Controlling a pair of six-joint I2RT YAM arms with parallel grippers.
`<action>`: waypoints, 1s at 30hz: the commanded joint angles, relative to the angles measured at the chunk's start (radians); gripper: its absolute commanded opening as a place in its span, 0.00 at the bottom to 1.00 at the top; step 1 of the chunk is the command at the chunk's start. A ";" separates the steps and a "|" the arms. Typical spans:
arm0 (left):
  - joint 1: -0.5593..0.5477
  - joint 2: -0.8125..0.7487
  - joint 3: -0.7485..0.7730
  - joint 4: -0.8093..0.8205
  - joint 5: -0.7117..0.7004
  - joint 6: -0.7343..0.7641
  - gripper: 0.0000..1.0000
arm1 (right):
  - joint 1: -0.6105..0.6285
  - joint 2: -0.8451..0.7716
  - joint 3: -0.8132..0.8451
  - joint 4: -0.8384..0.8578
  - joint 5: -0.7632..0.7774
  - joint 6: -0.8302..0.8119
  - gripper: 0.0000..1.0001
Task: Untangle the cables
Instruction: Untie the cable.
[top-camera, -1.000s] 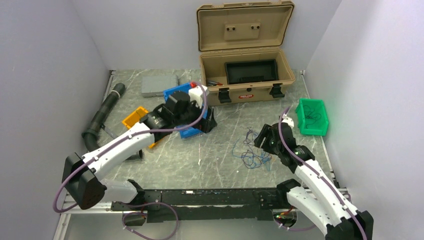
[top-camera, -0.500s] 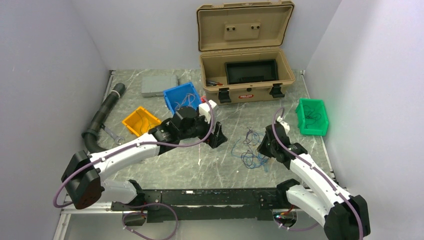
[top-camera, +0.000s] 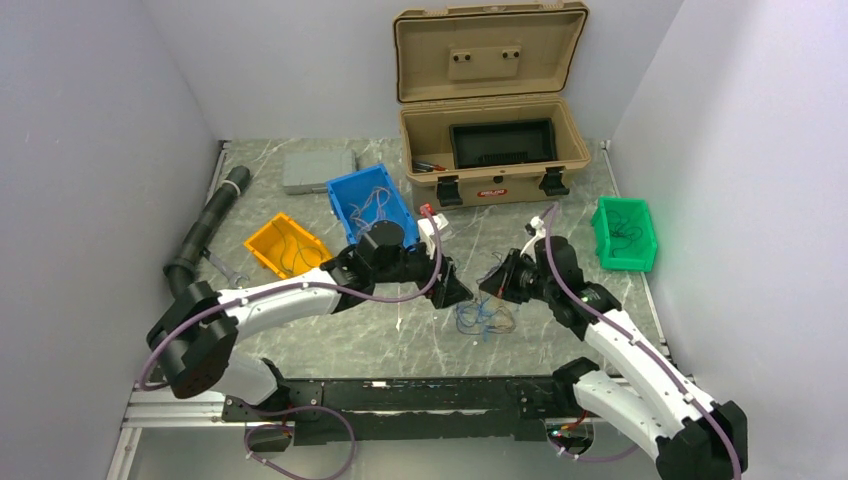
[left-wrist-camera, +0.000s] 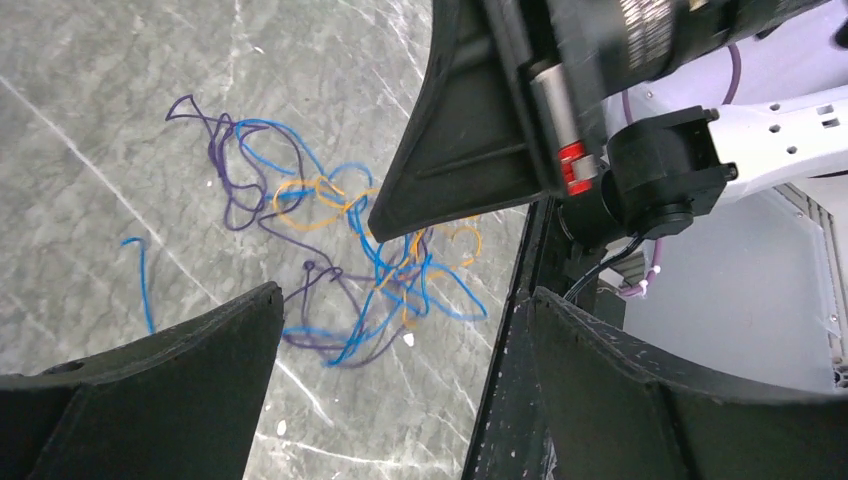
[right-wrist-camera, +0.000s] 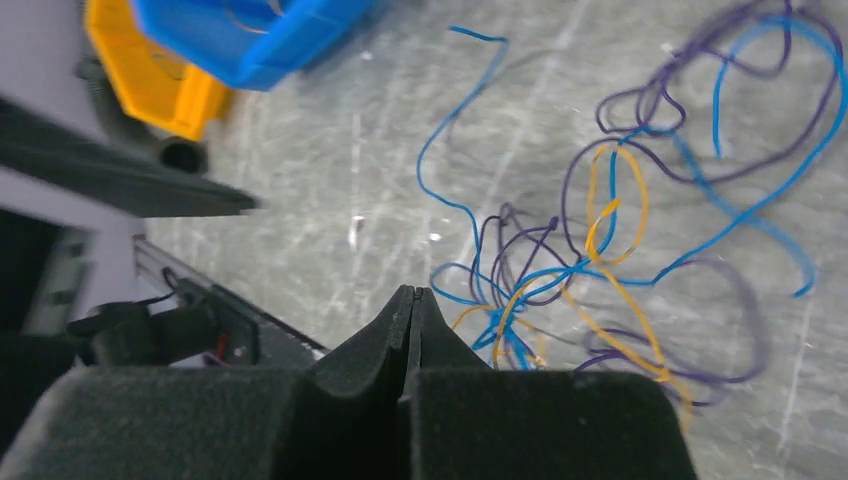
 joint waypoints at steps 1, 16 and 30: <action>-0.006 0.045 0.003 0.145 0.077 -0.021 0.93 | 0.007 -0.056 0.103 0.027 -0.049 0.004 0.00; -0.090 0.233 0.120 -0.064 -0.009 0.182 0.83 | 0.006 -0.115 0.059 -0.002 0.008 0.047 0.00; -0.103 0.204 0.058 -0.011 -0.081 0.181 0.00 | 0.006 -0.136 0.117 -0.184 0.261 0.074 0.00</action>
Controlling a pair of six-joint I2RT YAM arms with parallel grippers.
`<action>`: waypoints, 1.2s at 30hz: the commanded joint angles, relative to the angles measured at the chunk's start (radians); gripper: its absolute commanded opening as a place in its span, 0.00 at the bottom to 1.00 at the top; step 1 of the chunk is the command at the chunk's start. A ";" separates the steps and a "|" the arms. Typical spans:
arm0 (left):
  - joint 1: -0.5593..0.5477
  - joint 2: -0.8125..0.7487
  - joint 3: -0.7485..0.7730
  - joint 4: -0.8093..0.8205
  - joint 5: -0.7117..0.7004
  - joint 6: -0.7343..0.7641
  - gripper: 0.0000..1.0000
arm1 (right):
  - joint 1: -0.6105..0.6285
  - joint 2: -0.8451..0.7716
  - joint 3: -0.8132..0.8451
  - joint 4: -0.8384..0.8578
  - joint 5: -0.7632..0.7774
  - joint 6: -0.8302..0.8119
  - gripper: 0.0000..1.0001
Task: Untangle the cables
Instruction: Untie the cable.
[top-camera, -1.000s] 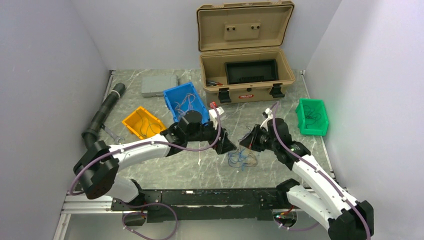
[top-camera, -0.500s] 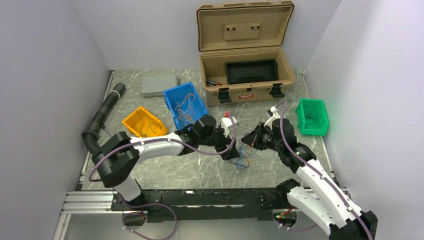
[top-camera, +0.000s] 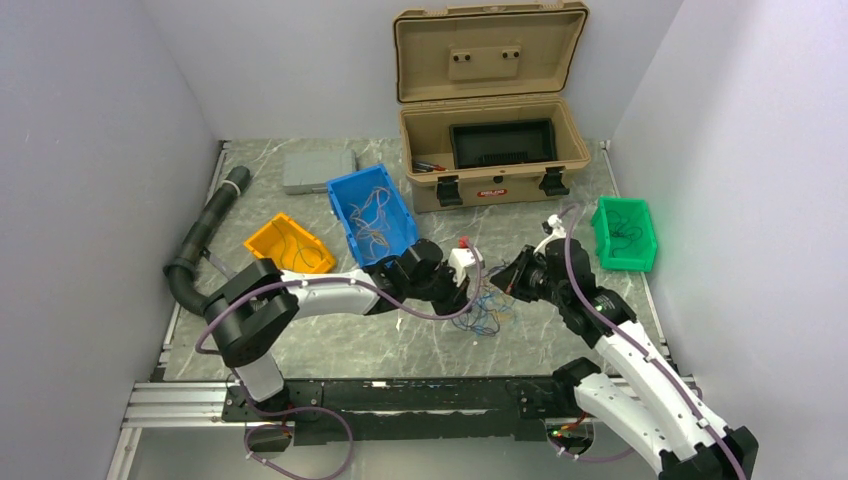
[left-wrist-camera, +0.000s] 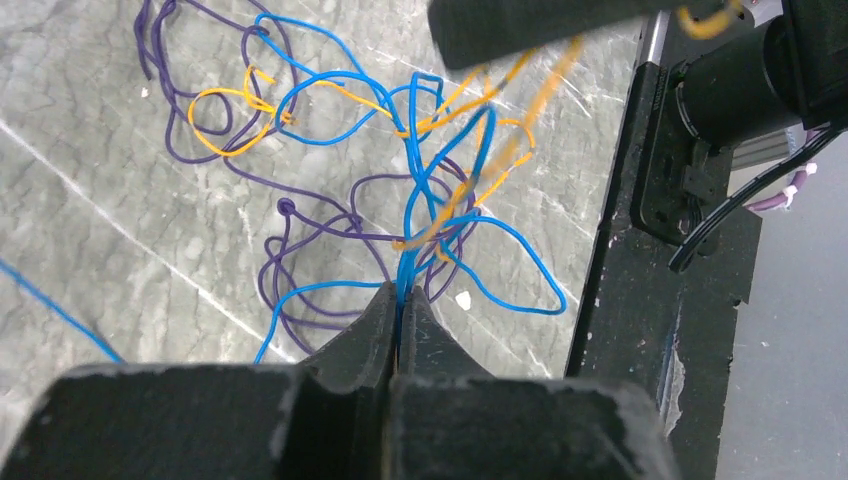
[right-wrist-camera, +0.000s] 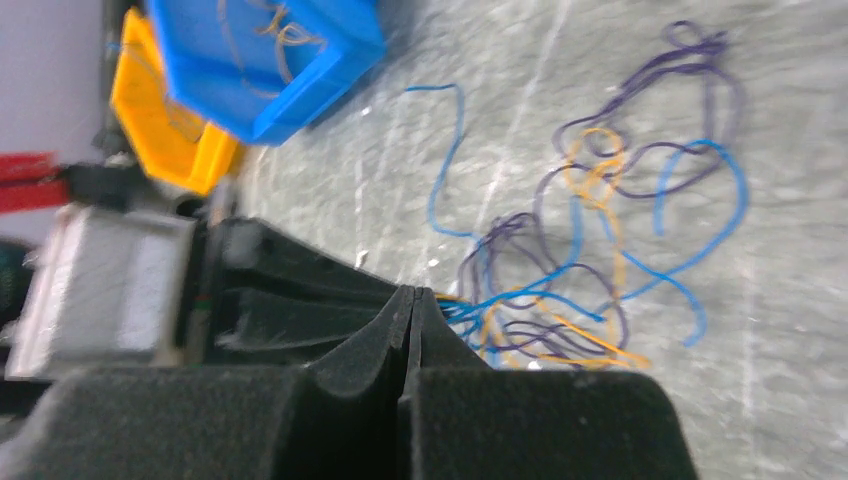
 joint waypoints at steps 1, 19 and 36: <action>-0.003 -0.127 -0.033 0.017 -0.080 0.005 0.00 | 0.000 -0.043 0.039 -0.166 0.291 0.091 0.00; 0.125 -0.748 -0.204 -0.254 -0.586 -0.170 0.00 | -0.005 -0.344 0.026 -0.561 0.930 0.501 0.00; 0.128 -0.806 -0.075 -0.282 -0.226 -0.075 0.00 | -0.005 -0.348 -0.090 0.106 -0.007 -0.230 0.88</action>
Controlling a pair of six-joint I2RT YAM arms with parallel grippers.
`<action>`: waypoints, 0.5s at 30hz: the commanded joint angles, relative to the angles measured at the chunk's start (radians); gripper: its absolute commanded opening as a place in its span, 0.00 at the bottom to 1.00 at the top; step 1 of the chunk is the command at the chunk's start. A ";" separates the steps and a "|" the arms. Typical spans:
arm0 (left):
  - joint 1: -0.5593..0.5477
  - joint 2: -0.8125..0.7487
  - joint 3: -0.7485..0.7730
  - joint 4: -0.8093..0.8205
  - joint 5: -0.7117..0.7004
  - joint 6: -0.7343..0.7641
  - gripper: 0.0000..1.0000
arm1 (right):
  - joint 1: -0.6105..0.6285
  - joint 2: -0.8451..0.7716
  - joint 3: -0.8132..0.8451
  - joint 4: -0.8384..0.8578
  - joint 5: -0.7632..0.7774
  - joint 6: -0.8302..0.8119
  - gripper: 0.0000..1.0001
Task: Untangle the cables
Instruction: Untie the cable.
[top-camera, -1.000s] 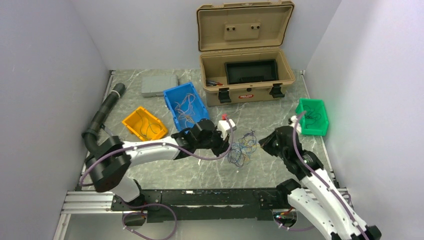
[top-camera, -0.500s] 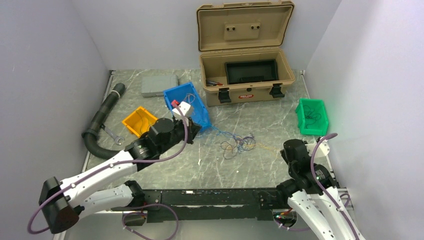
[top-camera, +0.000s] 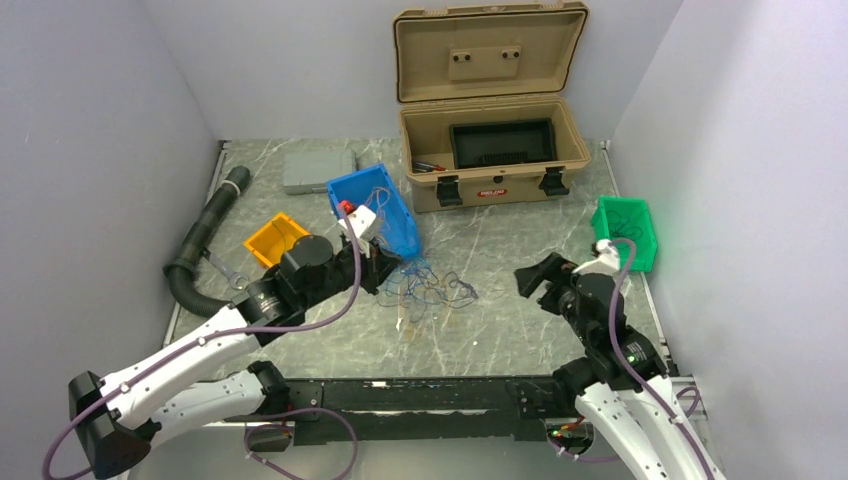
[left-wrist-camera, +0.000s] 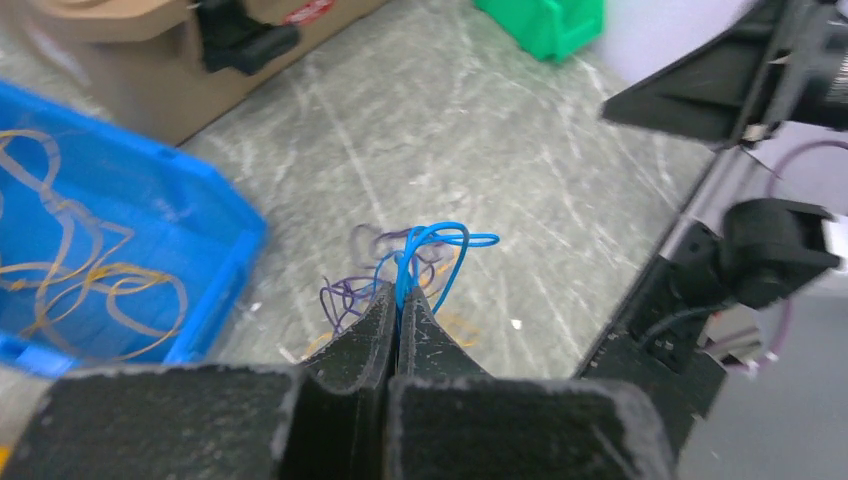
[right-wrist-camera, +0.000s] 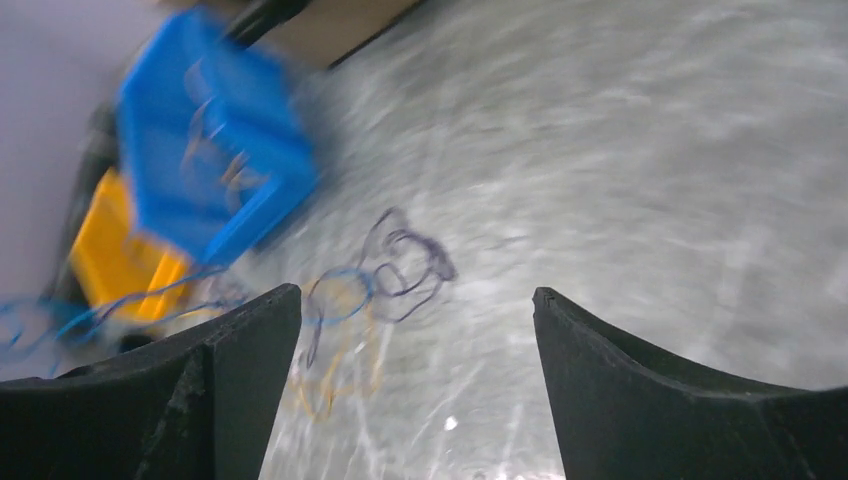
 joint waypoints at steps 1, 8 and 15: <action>0.001 0.061 0.113 0.051 0.234 0.047 0.00 | 0.002 0.056 -0.052 0.353 -0.574 -0.279 0.87; -0.001 0.077 0.183 0.006 0.301 0.062 0.00 | 0.049 0.166 -0.127 0.542 -0.773 -0.331 0.89; -0.001 0.086 0.230 -0.010 0.397 0.051 0.00 | 0.150 0.243 -0.152 0.676 -0.816 -0.344 1.00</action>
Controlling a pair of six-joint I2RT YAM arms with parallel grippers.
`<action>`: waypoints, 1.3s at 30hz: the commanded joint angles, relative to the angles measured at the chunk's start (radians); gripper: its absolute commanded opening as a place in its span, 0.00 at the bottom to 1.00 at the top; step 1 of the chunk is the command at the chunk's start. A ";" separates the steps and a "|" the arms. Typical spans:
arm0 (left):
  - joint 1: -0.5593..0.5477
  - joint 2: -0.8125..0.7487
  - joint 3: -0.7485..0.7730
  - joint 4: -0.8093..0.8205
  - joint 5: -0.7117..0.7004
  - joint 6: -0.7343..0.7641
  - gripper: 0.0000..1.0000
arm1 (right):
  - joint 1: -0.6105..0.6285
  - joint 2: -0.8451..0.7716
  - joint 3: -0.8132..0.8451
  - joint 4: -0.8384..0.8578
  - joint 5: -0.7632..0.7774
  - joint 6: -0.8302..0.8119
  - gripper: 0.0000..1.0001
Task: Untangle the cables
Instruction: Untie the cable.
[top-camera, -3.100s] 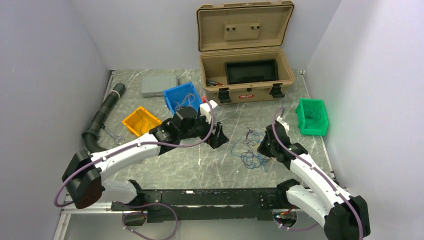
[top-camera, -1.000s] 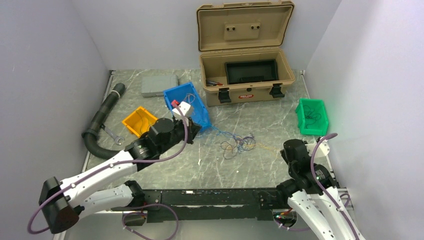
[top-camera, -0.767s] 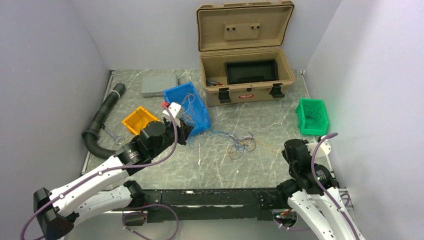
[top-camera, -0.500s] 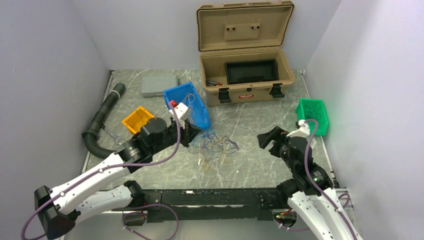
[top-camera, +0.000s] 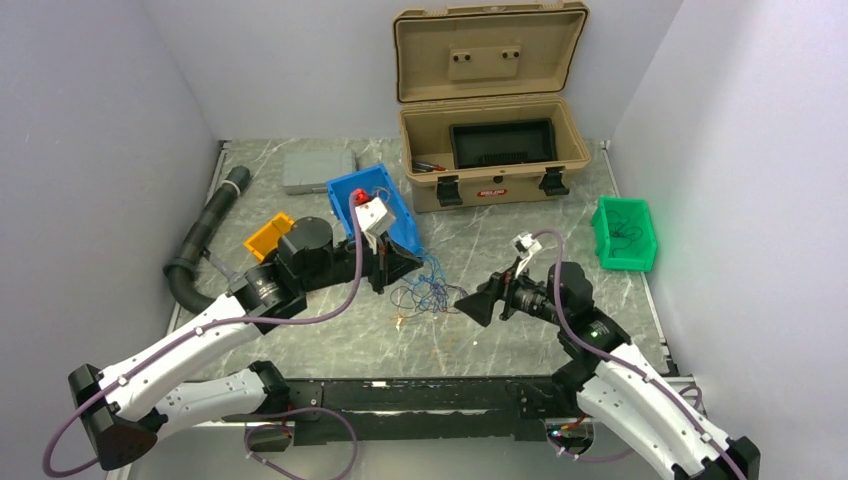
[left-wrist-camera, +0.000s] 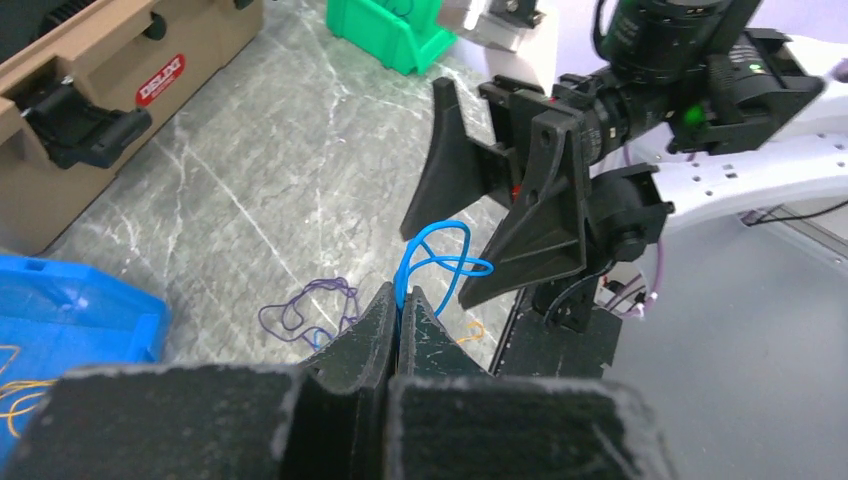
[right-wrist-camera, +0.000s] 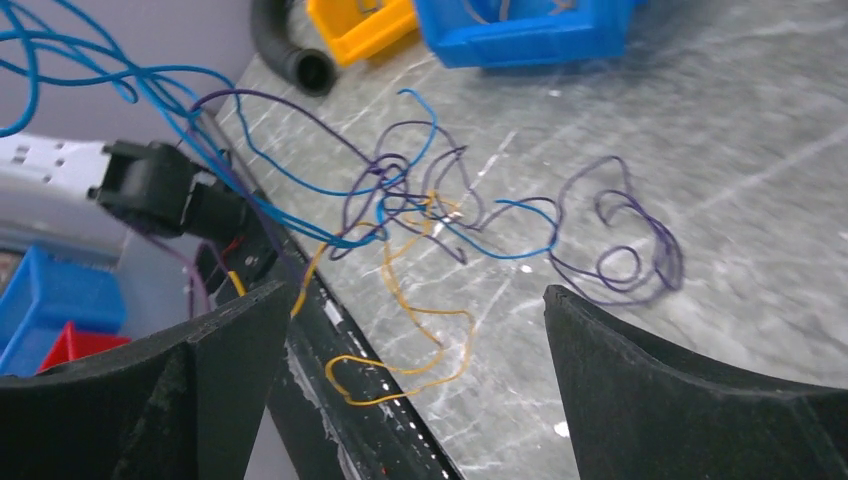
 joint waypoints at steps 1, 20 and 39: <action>-0.002 0.002 0.080 0.000 0.101 0.008 0.00 | 0.089 0.056 0.012 0.164 -0.048 -0.059 1.00; -0.020 0.051 0.191 0.076 0.217 -0.103 0.00 | 0.348 0.220 -0.056 0.532 0.127 -0.151 0.92; -0.020 -0.079 0.312 -0.175 -0.201 -0.009 0.00 | 0.362 -0.154 -0.148 -0.338 1.255 0.703 0.00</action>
